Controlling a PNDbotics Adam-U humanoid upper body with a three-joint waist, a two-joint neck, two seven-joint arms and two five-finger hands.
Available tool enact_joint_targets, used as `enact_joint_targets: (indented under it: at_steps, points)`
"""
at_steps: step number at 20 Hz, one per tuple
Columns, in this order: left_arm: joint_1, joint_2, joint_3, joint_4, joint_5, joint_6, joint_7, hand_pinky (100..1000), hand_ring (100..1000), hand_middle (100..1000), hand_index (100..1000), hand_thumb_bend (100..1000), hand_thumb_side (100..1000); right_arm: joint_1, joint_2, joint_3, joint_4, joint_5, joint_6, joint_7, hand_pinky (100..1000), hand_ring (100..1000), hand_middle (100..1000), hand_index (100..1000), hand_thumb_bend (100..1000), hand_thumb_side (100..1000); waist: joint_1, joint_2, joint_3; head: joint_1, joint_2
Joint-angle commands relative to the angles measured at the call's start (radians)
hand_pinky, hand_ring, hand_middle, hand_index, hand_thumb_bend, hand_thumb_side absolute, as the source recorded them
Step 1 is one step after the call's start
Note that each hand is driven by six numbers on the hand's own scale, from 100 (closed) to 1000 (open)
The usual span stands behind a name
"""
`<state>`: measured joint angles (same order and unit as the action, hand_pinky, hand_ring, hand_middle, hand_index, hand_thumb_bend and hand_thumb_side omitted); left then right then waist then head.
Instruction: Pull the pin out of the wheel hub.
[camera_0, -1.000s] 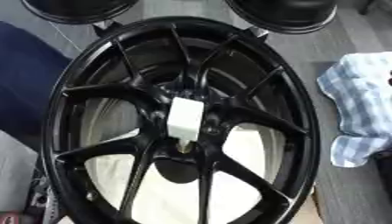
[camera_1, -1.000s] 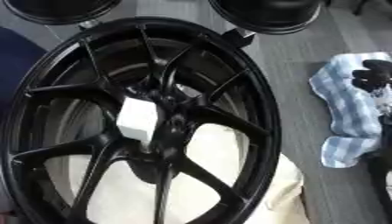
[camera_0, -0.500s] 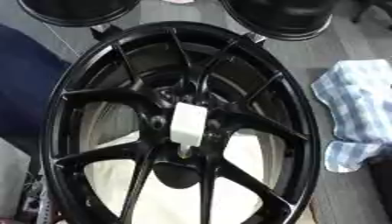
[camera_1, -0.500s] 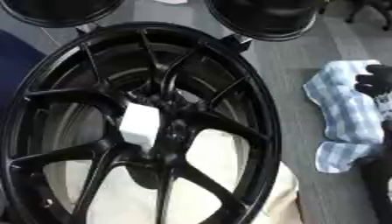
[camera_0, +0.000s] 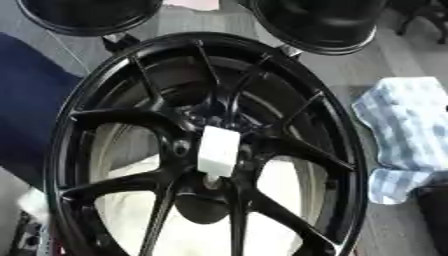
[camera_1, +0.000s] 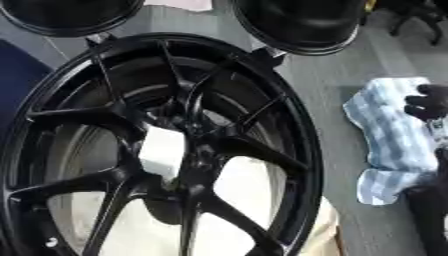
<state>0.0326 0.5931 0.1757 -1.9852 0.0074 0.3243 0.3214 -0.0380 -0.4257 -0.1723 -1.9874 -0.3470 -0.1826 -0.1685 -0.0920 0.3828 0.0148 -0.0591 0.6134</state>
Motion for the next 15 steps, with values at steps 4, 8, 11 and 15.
enact_joint_targets:
  at_steps: [4,8,11,15]
  points:
    - [-0.038,-0.054,-0.045,-0.015,0.074,-0.174,0.014,838,738,597,716,100,805,-0.003,-0.011,-0.007,-0.013,0.002,-0.006,0.003,765,731,700,574,312,416,-0.003,-0.011,0.001,0.0,-0.01]
    - [-0.071,-0.127,-0.069,-0.015,0.086,-0.246,-0.023,833,723,581,705,100,794,-0.005,-0.009,-0.006,-0.013,0.001,-0.008,0.007,765,730,700,573,311,415,-0.007,-0.009,0.001,-0.001,-0.01]
    - [-0.092,-0.185,-0.088,-0.015,0.099,-0.31,-0.062,831,715,575,701,100,785,-0.008,-0.008,-0.004,-0.013,0.0,-0.01,0.009,765,729,699,573,310,415,-0.01,-0.007,0.0,-0.002,-0.011]
    - [-0.105,-0.243,-0.102,-0.015,0.111,-0.369,-0.114,831,711,572,700,100,778,-0.007,-0.006,-0.004,-0.013,0.001,-0.012,0.01,764,728,698,572,311,414,-0.014,-0.006,0.002,-0.002,-0.01]
